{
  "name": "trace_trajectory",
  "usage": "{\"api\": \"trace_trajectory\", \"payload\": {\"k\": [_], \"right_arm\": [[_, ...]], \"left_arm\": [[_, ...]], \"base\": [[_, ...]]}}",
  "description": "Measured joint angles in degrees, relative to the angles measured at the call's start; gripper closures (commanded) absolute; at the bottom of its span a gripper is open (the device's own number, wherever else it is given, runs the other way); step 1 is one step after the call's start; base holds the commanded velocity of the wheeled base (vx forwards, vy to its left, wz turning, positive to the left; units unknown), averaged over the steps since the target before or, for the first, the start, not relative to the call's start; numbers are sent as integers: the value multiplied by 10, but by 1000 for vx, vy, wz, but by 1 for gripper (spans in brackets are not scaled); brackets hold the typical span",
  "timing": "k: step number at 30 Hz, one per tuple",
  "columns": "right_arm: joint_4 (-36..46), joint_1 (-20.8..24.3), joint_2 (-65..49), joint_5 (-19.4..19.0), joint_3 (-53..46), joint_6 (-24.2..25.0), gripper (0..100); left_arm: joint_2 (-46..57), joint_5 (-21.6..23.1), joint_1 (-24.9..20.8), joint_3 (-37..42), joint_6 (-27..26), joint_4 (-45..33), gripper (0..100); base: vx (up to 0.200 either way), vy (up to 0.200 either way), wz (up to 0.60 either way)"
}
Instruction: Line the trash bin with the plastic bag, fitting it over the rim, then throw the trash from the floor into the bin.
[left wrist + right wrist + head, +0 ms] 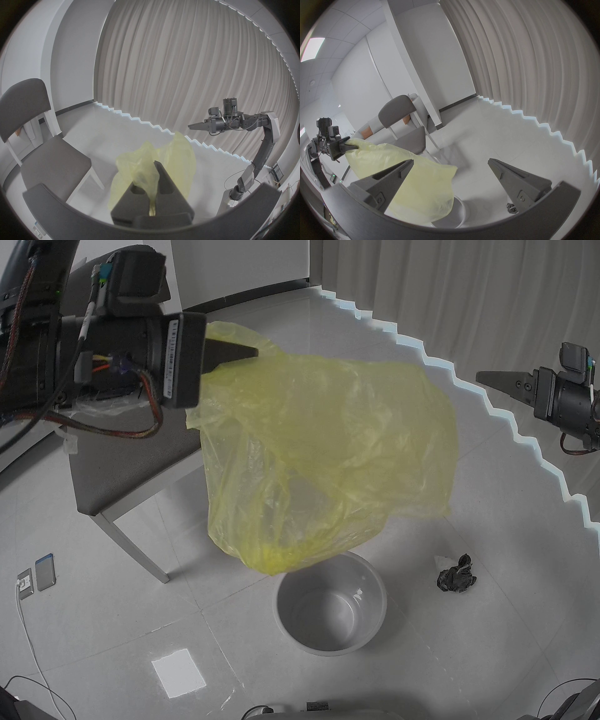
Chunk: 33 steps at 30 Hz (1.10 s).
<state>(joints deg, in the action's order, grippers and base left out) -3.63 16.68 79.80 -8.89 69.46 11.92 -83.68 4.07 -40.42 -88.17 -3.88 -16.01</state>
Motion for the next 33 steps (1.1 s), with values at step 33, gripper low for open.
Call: {"api": "trace_trajectory", "payload": {"k": [33], "right_arm": [[-128, 37, 198, -37, -74, 70, 0]], "left_arm": [[-2, 3, -35, -31, 0, 3, 100]], "base": [[0, 0, 0]]}}
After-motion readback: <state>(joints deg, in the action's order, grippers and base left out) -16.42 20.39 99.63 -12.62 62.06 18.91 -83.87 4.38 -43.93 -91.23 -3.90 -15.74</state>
